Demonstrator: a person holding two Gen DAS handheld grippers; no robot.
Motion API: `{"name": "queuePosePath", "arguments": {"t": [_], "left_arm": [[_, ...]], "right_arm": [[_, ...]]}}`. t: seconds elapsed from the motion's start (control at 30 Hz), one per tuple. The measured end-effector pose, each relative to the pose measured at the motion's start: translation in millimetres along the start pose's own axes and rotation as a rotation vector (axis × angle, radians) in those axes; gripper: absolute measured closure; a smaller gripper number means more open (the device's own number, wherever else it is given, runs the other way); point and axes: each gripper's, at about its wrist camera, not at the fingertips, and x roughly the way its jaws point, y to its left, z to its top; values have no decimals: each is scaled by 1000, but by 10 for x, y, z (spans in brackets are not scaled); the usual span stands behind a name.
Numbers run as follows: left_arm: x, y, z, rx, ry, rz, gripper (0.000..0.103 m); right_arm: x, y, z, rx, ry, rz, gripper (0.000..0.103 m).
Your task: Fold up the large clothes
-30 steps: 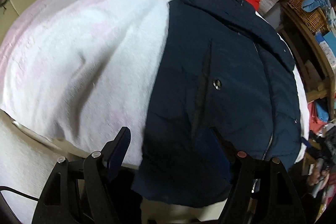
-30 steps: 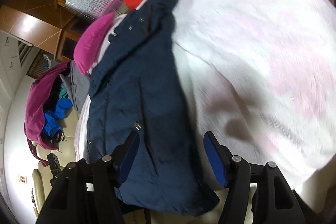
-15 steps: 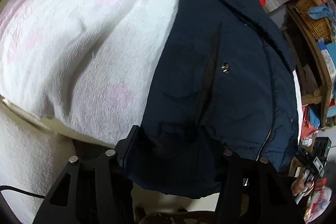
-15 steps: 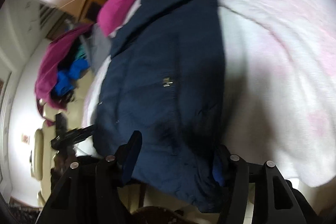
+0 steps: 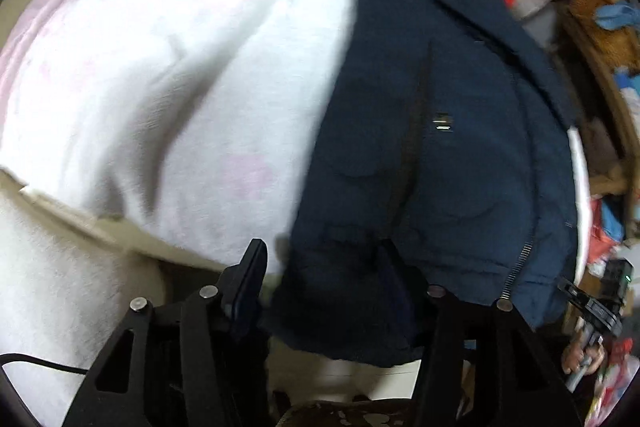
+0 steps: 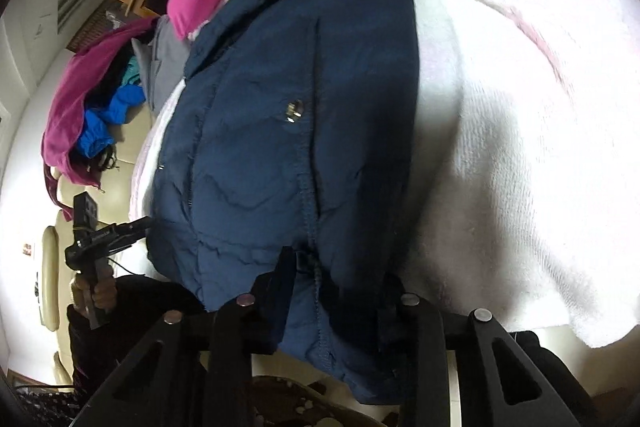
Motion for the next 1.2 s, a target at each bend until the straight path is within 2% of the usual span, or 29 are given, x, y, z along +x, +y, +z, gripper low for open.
{"name": "queuePosePath", "arguments": {"t": [0.1,0.17,0.37,0.4,0.43,0.47,0.5,0.57,0.67,0.7,0.73,0.83,0.87,0.9,0.93,1.03,1.13,1.2], "left_arm": [[-4,56,-1,-39,3,-7,35],[26,95,34,-45,13,17,30],[172,18,-26,-37,61,-2,32],[172,13,-29,-36,65,-25,34],[183,-4,-38,-35,72,-62,45],[186,-23,-48,-31,78,-87,50],[227,-115,-54,-24,76,-92,56],[212,-184,-71,21,57,-83,60],[292,-191,-83,23,69,-83,60],[316,-179,-76,9,78,-90,54],[344,-163,-78,-2,90,-96,46],[384,-186,-60,29,93,-100,46],[386,-217,-66,46,89,-99,46],[379,-245,-70,60,83,-100,51],[368,-298,-74,70,78,-101,65],[323,-440,-56,103,57,-114,82],[211,-539,33,127,32,-137,87],[104,-587,150,123,13,-190,88]], "right_arm": [[-9,-33,14,18,7,10,66],[5,-31,9,24,8,12,66],[47,-18,14,34,4,17,66],[38,-18,9,28,5,14,67],[35,1,0,18,1,4,69],[23,19,-6,3,-2,-11,73],[15,65,-12,-18,-7,-33,80],[-64,126,-18,-39,-44,-26,83],[-235,198,-2,-67,-119,44,83],[-237,201,11,-70,-116,43,83],[-197,172,21,-57,-97,38,82],[3,52,28,2,-1,-16,74],[20,54,19,-3,4,-23,74],[2,95,15,-32,-10,-32,74],[-14,139,7,-60,-16,-41,74],[-85,234,23,-104,-52,-73,87],[-255,280,102,-96,-127,-47,90],[-423,325,185,-104,-203,-14,91]]}}
